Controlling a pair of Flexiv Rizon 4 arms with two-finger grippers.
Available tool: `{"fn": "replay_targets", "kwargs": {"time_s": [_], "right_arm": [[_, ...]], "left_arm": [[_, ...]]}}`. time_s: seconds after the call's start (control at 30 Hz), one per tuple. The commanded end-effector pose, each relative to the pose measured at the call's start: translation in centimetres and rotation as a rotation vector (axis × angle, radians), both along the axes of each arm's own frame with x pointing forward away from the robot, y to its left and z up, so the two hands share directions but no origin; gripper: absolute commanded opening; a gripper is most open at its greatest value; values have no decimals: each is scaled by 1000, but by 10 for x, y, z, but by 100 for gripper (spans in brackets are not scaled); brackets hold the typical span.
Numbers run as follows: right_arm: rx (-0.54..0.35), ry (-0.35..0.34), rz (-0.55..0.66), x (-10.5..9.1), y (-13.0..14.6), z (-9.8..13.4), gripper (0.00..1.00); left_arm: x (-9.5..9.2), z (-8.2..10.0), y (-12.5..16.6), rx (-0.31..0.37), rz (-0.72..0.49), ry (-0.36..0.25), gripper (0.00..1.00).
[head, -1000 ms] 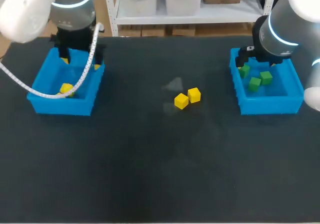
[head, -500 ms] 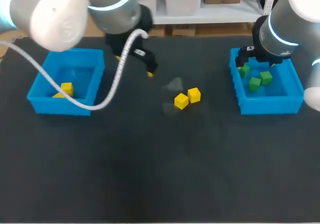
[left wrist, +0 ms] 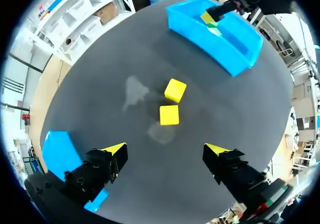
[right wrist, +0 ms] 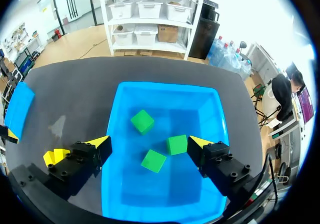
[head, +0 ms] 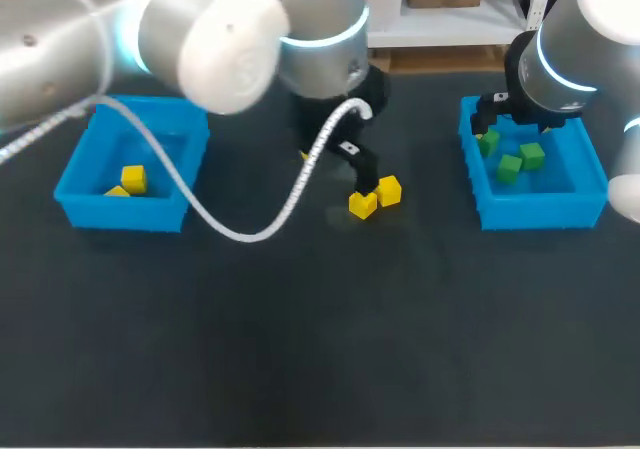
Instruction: Put the green cubes in the right bin and the yellow cubes in the left bin.
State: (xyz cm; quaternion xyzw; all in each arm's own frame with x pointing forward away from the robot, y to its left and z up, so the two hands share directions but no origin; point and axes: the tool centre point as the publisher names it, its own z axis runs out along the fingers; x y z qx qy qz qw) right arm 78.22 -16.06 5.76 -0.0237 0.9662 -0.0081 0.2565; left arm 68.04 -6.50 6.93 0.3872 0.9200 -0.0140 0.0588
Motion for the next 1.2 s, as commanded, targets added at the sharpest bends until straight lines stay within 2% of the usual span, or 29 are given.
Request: {"fn": "replay_targets", "kwargs": {"time_s": [0.03, 0.43, 0.6, 0.8, 0.83, 0.87, 1.0, 1.2], "right_arm": [[-2, -6, -3, -2, 0, -1, 100], [-2, -6, -3, -2, 0, -1, 100], [-2, -6, -3, -2, 0, -1, 100], [-2, -6, -3, -2, 0, -1, 100], [-2, -6, -3, -2, 0, -1, 100], [-2, -6, -3, -2, 0, -1, 100], [-2, -6, -3, -2, 0, -1, 100], [-2, -6, -3, -2, 0, -1, 100]], "left_arm": [[14, -11, -17, 83, -1, 79, 100], [27, -47, -25, 157, 26, 88, 100], [26, -54, -25, 158, 23, 103, 100], [28, -71, -22, 177, 54, 122, 100], [28, -74, -22, 177, 55, 122, 34], [28, -75, -21, 181, 63, 116, 0], [30, -82, -17, 192, 75, 107, 0], [32, -82, -11, 156, 114, 77, 0]]}}
